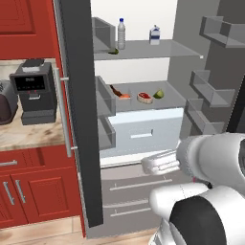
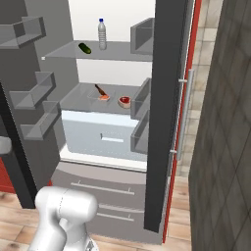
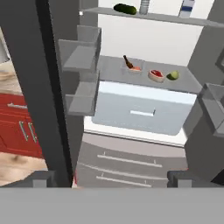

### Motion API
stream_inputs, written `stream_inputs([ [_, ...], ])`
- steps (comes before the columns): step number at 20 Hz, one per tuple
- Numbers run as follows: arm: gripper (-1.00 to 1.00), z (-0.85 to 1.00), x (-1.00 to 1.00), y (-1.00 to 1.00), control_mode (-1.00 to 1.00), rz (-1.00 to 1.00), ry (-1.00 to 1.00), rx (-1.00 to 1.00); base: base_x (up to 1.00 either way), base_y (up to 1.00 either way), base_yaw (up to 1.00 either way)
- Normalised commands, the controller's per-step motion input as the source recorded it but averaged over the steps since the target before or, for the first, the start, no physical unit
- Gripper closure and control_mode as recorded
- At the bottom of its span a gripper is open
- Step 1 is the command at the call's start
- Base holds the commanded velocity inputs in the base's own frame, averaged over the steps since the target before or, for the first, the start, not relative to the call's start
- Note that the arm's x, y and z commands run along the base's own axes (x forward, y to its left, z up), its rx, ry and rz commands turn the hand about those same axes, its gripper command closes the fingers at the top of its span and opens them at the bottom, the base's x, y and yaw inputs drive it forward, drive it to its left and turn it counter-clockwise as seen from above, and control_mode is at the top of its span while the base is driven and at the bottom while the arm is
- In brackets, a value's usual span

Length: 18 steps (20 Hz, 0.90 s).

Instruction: Place the tupperware on the second highest shelf of the fridge. Make space for the tupperware among the existing items by rearranging them on the shelves if needed. Close the fridge door when finished.

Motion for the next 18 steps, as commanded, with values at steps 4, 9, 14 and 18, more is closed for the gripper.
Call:
stream_inputs([
  [4, -1.0, 0.0, -0.38, 1.0, -1.0, 0.12, -0.37, -0.14, 0.0, 0.0, 0.0],
  [9, -1.0, -0.15, -0.04, 1.0, -1.0, 0.01, -0.34, -0.02, 0.0, 0.0, 0.0],
  [14, -1.0, -0.32, 0.19, 1.0, -1.0, -0.06, -0.29, 0.09, 0.0, 0.0, 0.0],
  [18, -1.0, -0.47, 0.69, 1.0, -1.0, -0.24, -0.25, 0.19, 0.0, 0.0, 0.0],
])
